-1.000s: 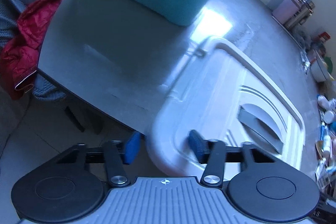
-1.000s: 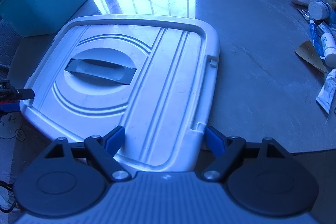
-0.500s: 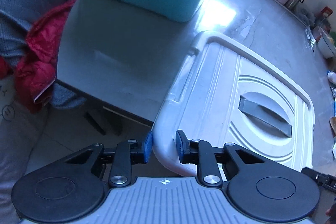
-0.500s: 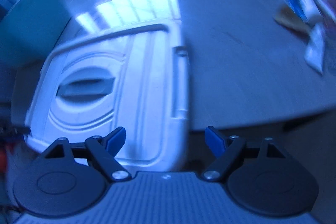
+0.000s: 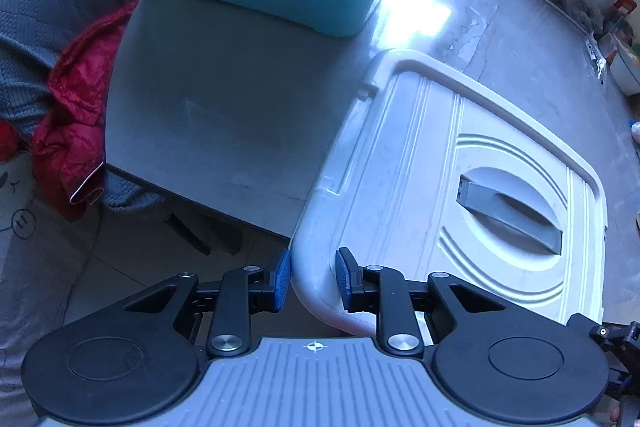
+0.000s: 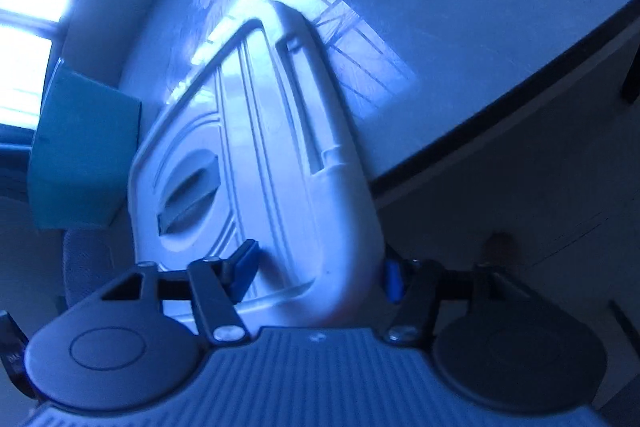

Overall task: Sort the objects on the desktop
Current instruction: 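Lift the white lid off the table with both grippers, tilting it up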

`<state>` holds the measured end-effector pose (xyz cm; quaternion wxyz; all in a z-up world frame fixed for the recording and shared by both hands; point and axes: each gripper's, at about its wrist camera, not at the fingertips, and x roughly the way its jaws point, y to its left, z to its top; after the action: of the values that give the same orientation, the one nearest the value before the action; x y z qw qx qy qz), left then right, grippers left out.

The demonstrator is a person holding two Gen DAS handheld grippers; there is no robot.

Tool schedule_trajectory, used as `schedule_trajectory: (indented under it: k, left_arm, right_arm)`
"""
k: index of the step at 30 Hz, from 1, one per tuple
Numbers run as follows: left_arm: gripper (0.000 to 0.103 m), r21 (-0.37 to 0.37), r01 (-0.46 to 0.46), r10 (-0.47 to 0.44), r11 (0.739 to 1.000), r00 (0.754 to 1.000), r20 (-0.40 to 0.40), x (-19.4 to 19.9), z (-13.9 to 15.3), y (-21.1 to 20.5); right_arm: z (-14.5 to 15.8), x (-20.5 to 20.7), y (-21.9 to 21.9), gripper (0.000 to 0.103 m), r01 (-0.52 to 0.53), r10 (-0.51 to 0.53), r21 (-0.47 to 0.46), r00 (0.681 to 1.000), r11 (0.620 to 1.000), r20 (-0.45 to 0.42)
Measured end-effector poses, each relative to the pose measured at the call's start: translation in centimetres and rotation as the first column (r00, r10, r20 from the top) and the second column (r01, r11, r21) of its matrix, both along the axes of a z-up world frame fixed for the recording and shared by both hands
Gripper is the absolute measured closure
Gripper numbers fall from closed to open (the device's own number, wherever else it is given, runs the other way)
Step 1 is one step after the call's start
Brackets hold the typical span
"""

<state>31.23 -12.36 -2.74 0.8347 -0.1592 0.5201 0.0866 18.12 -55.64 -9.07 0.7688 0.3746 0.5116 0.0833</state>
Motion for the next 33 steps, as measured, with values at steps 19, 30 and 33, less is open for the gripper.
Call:
schedule_trajectory:
  k: [19, 30, 33]
  left_arm:
    - [0.055, -0.286, -0.153, 0.183, 0.946, 0.980, 0.079, -3.8, -1.6, 2.0]
    - [0.051, -0.512, -0.245, 0.308, 0.823, 0.951, 0.039, -7.9, -4.6, 2.8]
    - [0.054, -0.492, -0.239, 0.314, 0.837, 0.947, 0.073, -8.7, -4.2, 2.4]
  right_arm:
    - [2.4, -0.7, -0.4, 0.057, -0.036, 0.035, 0.038, 0.999, 0.999, 0.012]
    - [2.2, -1.8, 0.4, 0.057, -0.056, 0.057, 0.047, 0.998, 0.997, -0.003]
    - [1.9, -2.0, 0.2, 0.057, -0.059, 0.059, 0.051, 0.998, 0.997, -0.003]
